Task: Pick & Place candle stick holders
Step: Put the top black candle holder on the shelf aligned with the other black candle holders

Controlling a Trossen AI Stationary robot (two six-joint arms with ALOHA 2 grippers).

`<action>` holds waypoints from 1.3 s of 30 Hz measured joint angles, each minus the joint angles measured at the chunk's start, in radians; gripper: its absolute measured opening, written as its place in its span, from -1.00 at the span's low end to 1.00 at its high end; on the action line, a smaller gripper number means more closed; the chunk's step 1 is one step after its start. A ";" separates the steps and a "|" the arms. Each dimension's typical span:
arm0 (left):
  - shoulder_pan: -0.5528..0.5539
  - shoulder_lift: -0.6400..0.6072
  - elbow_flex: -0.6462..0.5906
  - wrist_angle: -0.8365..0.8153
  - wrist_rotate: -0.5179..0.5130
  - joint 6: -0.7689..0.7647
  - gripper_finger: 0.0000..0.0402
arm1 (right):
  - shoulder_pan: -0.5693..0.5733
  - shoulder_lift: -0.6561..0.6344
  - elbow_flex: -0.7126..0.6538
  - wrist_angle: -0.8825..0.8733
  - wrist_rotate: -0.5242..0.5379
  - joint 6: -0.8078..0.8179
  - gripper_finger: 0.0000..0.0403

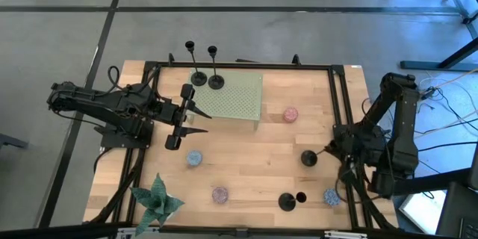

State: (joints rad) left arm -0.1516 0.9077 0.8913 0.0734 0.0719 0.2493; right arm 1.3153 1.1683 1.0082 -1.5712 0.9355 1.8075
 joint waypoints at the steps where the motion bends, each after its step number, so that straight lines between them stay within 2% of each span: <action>1: 0.000 0.000 0.000 0.000 0.000 0.000 -0.12 | -0.029 0.000 0.010 0.000 0.021 -0.016 -0.87; 8: 0.000 0.000 0.000 0.000 0.000 0.000 -0.12 | -0.230 0.000 0.161 0.000 0.088 -0.222 -0.92; 13: 0.000 0.000 0.000 0.000 0.000 0.000 -0.12 | -0.382 -0.001 0.304 0.030 0.219 -0.368 -0.91; 16: 0.000 0.000 0.000 0.000 0.000 0.000 -0.12 | -0.484 -0.002 0.372 0.080 0.280 -0.501 -0.91; 20: 0.000 0.000 0.000 0.000 0.000 -0.001 -0.12 | -0.640 -0.002 0.429 0.243 0.282 -0.800 -0.91; 24: 0.000 0.000 0.000 -0.014 0.000 -0.003 -0.12 | -0.811 -0.001 0.437 0.541 0.166 -1.194 -0.91; 29: 0.000 0.000 0.000 -0.104 0.000 0.004 -0.12 | -1.012 0.014 0.438 0.829 -0.150 -1.546 -0.91; 35: -0.029 -0.004 0.000 -0.268 -0.004 -0.039 -0.12 | -1.190 0.068 0.438 0.955 -0.353 -1.716 -0.91; 39: -0.053 -0.005 0.000 -0.340 -0.117 -0.110 -0.12 | -1.298 0.139 0.438 1.011 -0.481 -1.751 -0.91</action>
State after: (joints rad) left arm -0.2044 0.9024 0.8909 -0.2666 -0.0448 0.1391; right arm 0.0177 1.3076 1.4460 -0.5597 0.4542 0.0565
